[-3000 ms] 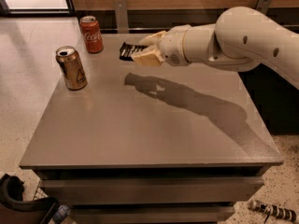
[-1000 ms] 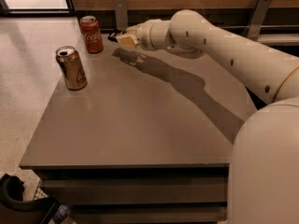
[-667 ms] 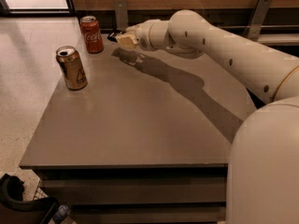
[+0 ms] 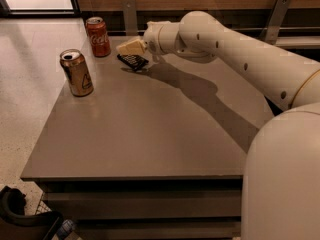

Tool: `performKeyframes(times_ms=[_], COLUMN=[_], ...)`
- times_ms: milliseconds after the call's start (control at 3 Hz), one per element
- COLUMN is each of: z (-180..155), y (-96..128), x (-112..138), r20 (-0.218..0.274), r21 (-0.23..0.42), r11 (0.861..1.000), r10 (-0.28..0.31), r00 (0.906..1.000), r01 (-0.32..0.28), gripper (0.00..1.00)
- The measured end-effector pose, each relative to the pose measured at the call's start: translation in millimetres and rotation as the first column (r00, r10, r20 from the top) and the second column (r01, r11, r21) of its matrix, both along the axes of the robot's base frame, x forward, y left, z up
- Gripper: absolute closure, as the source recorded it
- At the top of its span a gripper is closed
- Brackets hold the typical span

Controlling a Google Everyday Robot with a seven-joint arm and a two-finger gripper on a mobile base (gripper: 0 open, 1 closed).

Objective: Move rxbar chocolate near coke can

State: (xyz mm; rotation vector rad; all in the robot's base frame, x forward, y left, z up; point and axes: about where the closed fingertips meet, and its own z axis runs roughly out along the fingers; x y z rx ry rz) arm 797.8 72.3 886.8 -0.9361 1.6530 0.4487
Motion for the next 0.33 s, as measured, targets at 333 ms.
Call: performKeyframes(times_ms=[333], z=[0.0], y=[0.0], x=[0.0], r20=[0.0], r21=[0.0], r11=[1.0], r10=[0.0], r00=[1.0], r01=[0.0], gripper=[0.0])
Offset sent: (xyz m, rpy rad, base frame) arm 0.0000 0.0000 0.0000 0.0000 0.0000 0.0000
